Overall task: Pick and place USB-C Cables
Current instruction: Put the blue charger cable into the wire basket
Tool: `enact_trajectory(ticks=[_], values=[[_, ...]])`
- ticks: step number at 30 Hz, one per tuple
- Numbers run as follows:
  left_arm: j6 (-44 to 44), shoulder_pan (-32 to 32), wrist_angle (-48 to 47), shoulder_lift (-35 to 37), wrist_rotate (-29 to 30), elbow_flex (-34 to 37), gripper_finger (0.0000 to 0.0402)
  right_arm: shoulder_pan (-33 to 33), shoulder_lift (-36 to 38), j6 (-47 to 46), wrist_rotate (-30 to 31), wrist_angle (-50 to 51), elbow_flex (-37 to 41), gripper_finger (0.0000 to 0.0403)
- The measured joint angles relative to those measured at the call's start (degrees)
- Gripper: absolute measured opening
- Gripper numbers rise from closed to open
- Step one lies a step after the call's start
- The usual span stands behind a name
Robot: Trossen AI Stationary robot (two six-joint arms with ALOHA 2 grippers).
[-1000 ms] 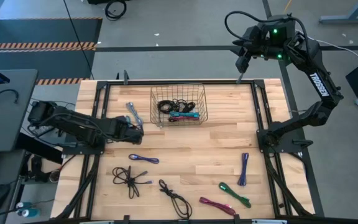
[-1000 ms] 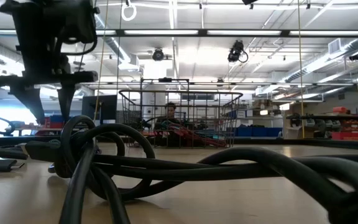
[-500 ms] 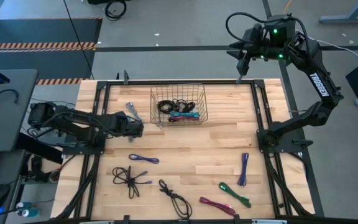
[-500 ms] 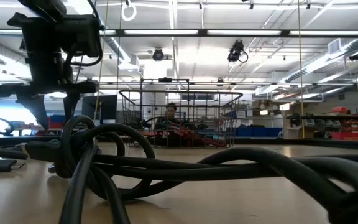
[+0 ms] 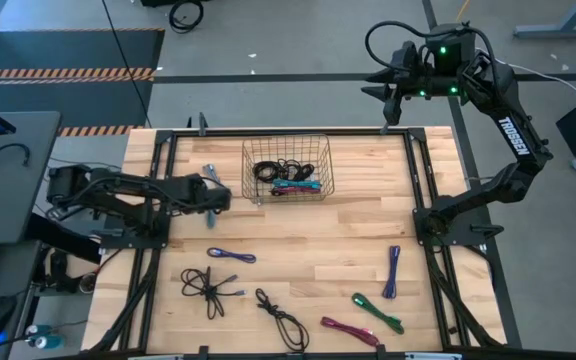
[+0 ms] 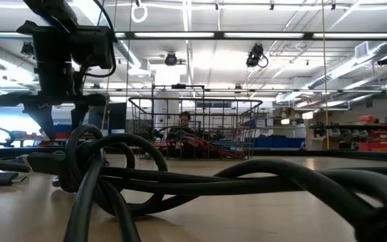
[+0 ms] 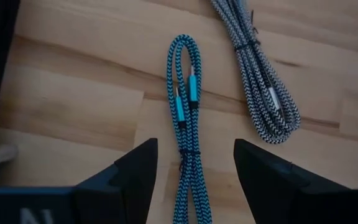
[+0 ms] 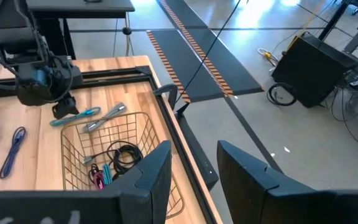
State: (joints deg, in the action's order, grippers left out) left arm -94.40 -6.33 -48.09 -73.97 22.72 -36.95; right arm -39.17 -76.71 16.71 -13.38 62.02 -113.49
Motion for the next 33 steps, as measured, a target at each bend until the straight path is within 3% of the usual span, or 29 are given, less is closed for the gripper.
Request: enact_trajectory(ticks=[12,19,23,30,33], values=[[0.53,0.00,6.64,-11.20,-3.89,-0.02,0.0218,0.03,0.00,0.00,-0.38,0.11,0.00,0.0135],[0.60,0.00,7.25,-13.93,-4.76,-0.32,0.0209,0.03,0.00,0.00,-0.36,0.20,0.00,0.0135],[0.69,0.00,7.60,-13.76,-5.23,-0.28,0.0161,0.03,0.00,0.00,-0.36,0.22,0.00,0.0135],[3.32,0.02,7.45,-13.74,-5.78,-0.28,0.0029,0.03,0.00,0.00,-0.34,0.24,0.00,0.0135],[4.21,0.04,6.77,-13.28,-6.03,-0.19,0.0018,0.03,0.00,0.00,-0.34,0.26,0.00,0.0135]])
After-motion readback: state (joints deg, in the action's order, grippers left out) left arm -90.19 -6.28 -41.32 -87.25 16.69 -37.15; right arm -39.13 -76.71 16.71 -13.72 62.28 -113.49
